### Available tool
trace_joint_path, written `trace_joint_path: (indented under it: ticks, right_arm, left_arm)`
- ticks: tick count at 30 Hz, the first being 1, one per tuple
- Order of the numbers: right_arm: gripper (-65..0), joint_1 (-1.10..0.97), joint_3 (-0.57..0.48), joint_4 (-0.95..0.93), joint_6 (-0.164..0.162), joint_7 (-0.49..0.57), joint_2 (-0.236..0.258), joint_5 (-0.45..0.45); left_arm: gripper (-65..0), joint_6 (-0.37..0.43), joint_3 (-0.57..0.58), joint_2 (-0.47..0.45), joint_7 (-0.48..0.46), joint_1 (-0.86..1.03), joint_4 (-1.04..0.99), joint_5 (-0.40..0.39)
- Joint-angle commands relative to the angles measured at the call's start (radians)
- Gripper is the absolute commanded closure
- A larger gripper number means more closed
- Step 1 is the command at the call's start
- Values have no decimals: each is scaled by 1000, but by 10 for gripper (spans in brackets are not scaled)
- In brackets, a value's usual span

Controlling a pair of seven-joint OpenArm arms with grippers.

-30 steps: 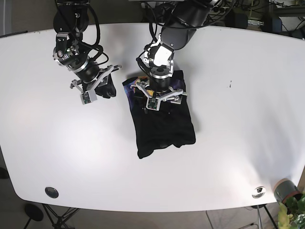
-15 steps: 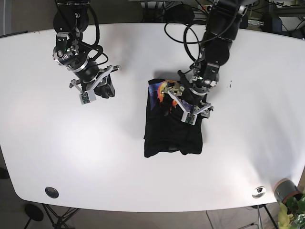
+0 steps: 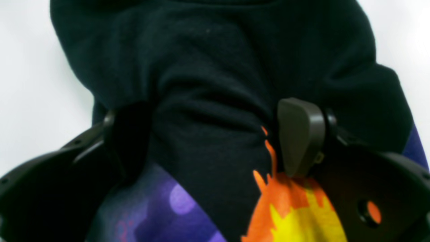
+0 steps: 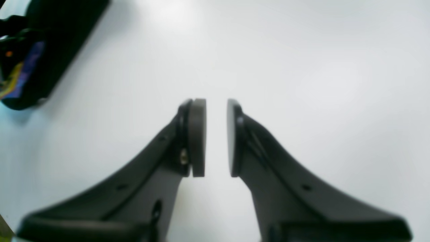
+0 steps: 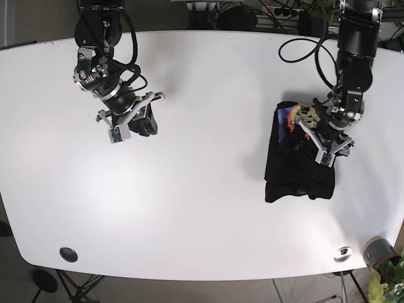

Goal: Fold the T-shirt properly
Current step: 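Drag the folded black bundle sideways with the left gripper to the table edge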

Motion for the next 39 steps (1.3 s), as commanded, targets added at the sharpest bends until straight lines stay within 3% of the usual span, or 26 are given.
trace_joint_path:
  ticks: [1, 9, 15, 25, 30, 39]
  right_arm:
    - [-94, 13, 1, 22, 4, 20, -19, 19]
    - [-94, 13, 1, 24, 4, 20, -28, 19]
    - [-94, 13, 1, 26, 4, 20, -28, 19]
    - [-94, 13, 4, 76, 1, 20, -23, 19]
    - [-94, 13, 6, 90, 1, 20, -22, 9]
    - [-94, 11, 1, 90, 1, 20, -11, 9]
  left_arm:
    - [-531, -22, -28, -79, 104, 15, -16, 65]
    - [-526, -118, -100, -205, 98, 16, -100, 71]
    - [-476, -179, -123, -285, 95, 9, -217, 71]
    - [-476, -283, -167, -369, -103, 15, -493, 71]
    - [-476, -296, -167, -412, -175, 10, -584, 69]
    - [-476, -297, -170, -476, -177, 9, -564, 63]
